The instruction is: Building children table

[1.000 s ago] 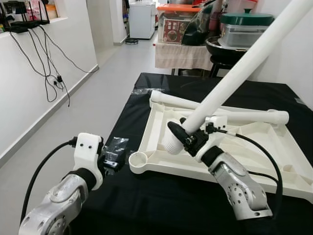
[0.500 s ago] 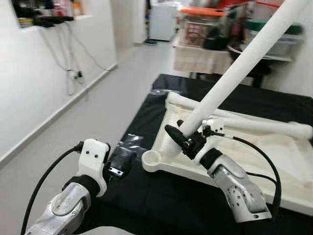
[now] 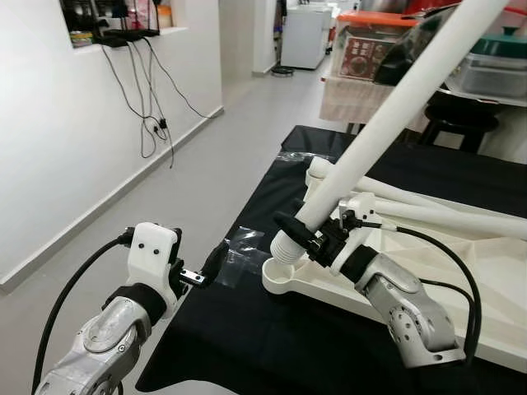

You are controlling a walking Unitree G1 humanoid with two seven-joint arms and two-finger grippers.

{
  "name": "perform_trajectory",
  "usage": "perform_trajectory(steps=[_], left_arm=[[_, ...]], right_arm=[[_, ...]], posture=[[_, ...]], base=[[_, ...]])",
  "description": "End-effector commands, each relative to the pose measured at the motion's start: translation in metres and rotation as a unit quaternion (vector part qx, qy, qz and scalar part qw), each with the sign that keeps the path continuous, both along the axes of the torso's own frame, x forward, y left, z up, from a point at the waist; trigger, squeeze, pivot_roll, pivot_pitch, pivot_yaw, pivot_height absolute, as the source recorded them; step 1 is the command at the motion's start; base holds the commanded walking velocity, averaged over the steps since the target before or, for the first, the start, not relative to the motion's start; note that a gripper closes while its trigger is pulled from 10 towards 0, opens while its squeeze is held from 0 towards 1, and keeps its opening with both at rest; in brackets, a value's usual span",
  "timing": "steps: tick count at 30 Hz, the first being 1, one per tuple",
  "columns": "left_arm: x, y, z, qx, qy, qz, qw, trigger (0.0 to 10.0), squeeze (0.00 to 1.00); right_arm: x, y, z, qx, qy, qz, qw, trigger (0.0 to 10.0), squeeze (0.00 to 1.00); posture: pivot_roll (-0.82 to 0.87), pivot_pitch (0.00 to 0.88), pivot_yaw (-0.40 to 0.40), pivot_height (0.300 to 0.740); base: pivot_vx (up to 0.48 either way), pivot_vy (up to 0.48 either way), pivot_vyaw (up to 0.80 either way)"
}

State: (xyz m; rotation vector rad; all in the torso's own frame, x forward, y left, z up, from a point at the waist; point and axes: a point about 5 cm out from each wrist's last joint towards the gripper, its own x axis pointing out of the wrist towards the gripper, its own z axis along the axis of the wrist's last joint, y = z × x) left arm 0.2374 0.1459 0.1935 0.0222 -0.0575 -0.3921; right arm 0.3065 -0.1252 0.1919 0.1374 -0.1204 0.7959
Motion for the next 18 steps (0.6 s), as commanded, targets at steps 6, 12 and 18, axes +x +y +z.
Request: perform_trajectory(steps=[6,12,18], left_arm=[[0.006,-0.006,0.002,-0.009,-0.005,-0.020,1.000,10.0,0.00],[0.008,-0.011,0.002,-0.013,-0.005,-0.031,0.999,10.0,0.00],[0.010,-0.015,0.002,-0.016,-0.006,-0.045,0.999,10.0,0.00]], right_arm=[[0.001,0.003,0.015,-0.007,-0.033,0.013,0.999,10.0,0.00],[-0.003,-0.006,0.021,-0.009,-0.043,0.012,0.999,10.0,0.00],[-0.010,-0.007,0.023,-0.018,-0.049,0.028,0.998,10.0,0.00]], posture=[[-0.02,0.000,-0.034,0.740],[-0.04,0.000,-0.028,0.740],[-0.04,0.000,-0.025,0.740]], base=[[0.000,0.000,0.00],[0.000,0.000,0.00],[0.000,0.000,0.00]])
